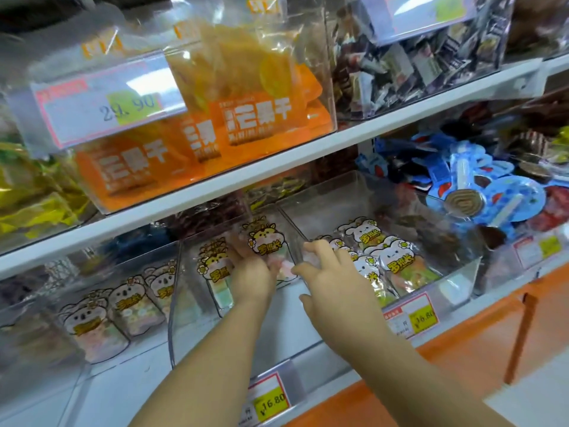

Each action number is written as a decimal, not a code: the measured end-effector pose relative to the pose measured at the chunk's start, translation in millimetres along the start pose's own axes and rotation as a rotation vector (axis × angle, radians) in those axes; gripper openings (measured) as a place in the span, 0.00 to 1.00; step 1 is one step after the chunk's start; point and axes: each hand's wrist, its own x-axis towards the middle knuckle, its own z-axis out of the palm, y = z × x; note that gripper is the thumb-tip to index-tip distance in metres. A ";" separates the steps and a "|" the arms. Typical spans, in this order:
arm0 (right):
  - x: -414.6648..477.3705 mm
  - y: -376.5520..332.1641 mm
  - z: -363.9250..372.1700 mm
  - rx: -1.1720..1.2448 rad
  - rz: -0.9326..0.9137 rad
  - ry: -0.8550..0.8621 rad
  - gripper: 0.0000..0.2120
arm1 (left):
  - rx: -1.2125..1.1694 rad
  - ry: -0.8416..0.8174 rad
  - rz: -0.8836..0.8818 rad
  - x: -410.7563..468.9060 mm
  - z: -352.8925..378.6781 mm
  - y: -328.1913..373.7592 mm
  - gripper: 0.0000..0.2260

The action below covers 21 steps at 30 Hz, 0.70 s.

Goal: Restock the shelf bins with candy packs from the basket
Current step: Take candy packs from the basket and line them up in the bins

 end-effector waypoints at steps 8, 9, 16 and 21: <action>-0.7 2.4 7.1 0.032 -0.011 0.057 0.24 | 0.193 -0.011 0.054 4.1 -3.6 -11.8 0.47; -0.4 2.8 7.7 0.032 -0.014 0.062 0.24 | 0.184 -0.026 0.059 1.5 -3.9 -10.8 0.45; -1.5 3.3 9.2 0.025 -0.011 0.071 0.23 | 0.086 -0.386 -0.040 -7.9 18.9 -29.1 0.32; -2.2 3.4 10.1 0.032 -0.028 0.106 0.23 | 0.079 -0.447 0.007 1.2 13.2 -29.8 0.28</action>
